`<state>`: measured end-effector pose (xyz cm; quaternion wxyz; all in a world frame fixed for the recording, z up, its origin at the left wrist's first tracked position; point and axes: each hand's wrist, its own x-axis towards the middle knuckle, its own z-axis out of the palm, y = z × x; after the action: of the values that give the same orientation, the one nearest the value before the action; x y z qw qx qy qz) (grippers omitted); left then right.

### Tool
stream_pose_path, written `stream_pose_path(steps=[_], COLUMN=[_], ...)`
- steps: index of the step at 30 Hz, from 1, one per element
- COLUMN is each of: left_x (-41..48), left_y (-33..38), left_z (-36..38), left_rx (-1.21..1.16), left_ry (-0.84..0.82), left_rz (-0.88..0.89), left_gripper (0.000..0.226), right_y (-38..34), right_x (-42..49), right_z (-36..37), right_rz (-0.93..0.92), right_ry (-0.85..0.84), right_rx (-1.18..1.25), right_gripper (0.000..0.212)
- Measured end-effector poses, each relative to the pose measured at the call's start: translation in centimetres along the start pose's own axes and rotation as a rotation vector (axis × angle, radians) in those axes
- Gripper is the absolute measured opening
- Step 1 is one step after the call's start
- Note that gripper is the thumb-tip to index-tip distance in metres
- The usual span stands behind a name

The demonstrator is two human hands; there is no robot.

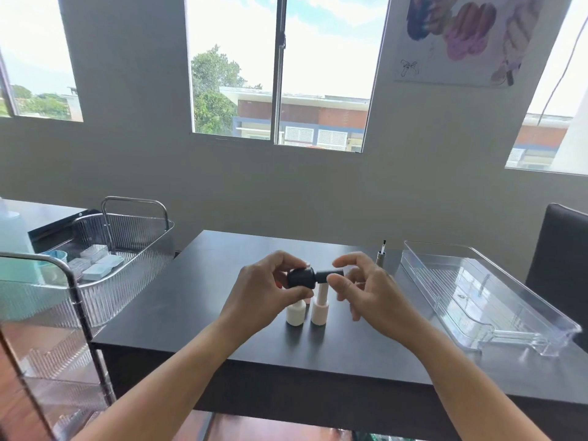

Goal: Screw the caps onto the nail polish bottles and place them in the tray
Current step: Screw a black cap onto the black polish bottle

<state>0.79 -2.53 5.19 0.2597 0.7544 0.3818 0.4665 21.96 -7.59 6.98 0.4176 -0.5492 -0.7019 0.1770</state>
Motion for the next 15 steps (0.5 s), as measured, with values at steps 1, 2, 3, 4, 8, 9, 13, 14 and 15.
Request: stream_pose_path(steps=[1, 2, 3, 4, 8, 9, 13, 14, 15], left_x=[0.01, 0.00, -0.01, -0.03, -0.21, -0.23, -0.25, -0.26, -0.28], left_y=[0.02, 0.06, 0.11, 0.18, 0.42, 0.43, 0.35, 0.32, 0.28], left_z=[-0.07, -0.11, -0.11, -0.05, 0.34, 0.42, 0.36, 0.28, 0.21], left_rx=[0.003, 0.008, 0.012, 0.015, 0.029, 0.033, 0.041, 0.044, 0.047], left_ry=[0.002, 0.003, 0.003, 0.002, 0.000, -0.001, -0.004, -0.002, 0.001], left_rz=[0.002, 0.004, 0.007, 0.009, 0.035, 0.041, 0.047, 0.050, 0.053], left_gripper=[0.040, 0.041, 0.041, 0.041, 0.039, 0.038, 0.039, 0.041, 0.043], right_y=[0.07, 0.13, 0.13, 0.11, 0.04, 0.06, 0.53, 0.68, 0.79], right_x=[-0.02, -0.07, -0.13, -0.20, -0.33, -0.29, -0.21, -0.28, -0.36], right_z=[0.05, 0.12, 0.18, 0.20, 0.30, 0.35, 0.28, 0.25, 0.22], right_rz=[-0.019, -0.034, -0.040, -0.039, 0.009, 0.027, 0.093, 0.093, 0.078], right_ry=[0.007, 0.016, 0.024, 0.029, 0.073, 0.086, 0.058, 0.043, 0.033], right_rx=[0.014, 0.017, 0.016, 0.017, -0.004, -0.010, -0.012, -0.019, -0.025], right_gripper=[0.009, 0.008, 0.009, 0.008, 0.041, 0.052, 0.072, 0.070, 0.063])
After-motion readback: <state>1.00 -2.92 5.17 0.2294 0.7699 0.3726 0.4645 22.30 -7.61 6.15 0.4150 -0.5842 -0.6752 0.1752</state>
